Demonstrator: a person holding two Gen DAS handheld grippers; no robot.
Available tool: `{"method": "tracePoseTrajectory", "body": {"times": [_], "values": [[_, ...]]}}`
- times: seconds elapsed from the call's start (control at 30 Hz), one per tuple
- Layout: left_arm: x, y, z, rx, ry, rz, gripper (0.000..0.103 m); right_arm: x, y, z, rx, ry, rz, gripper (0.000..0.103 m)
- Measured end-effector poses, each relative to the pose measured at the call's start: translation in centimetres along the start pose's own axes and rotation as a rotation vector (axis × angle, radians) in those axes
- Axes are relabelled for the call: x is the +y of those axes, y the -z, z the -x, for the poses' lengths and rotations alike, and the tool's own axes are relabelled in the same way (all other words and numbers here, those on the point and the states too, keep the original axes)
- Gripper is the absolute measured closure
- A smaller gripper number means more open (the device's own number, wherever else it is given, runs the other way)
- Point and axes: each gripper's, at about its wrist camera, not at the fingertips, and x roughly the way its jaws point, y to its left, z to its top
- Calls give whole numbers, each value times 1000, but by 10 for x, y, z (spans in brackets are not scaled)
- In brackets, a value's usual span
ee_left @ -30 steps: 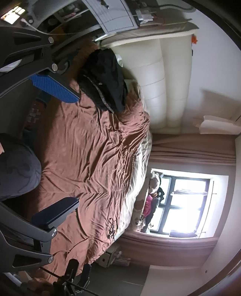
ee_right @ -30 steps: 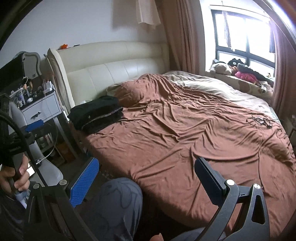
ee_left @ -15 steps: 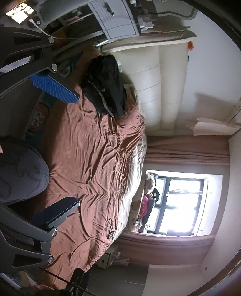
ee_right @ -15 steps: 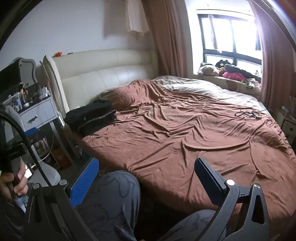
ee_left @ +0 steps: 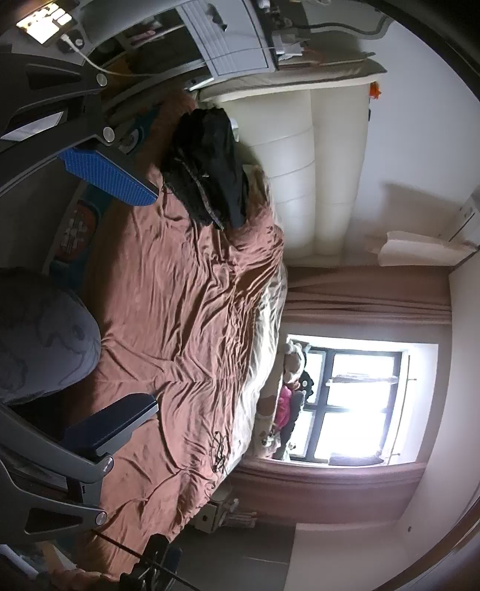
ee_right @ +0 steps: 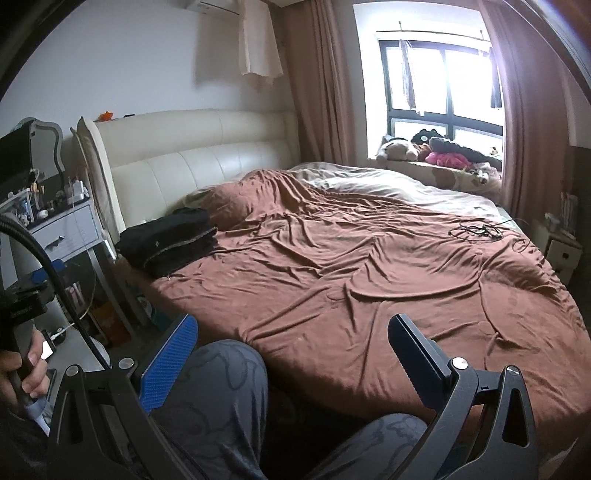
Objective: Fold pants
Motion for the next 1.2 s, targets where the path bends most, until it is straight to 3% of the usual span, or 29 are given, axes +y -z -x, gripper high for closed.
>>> {"method": "tracePoseTrajectory", "body": {"times": [1.2], "values": [[-2,-7,13,-33,9,-1,0,-8,-4,3,14,-1,-13,0]]}}
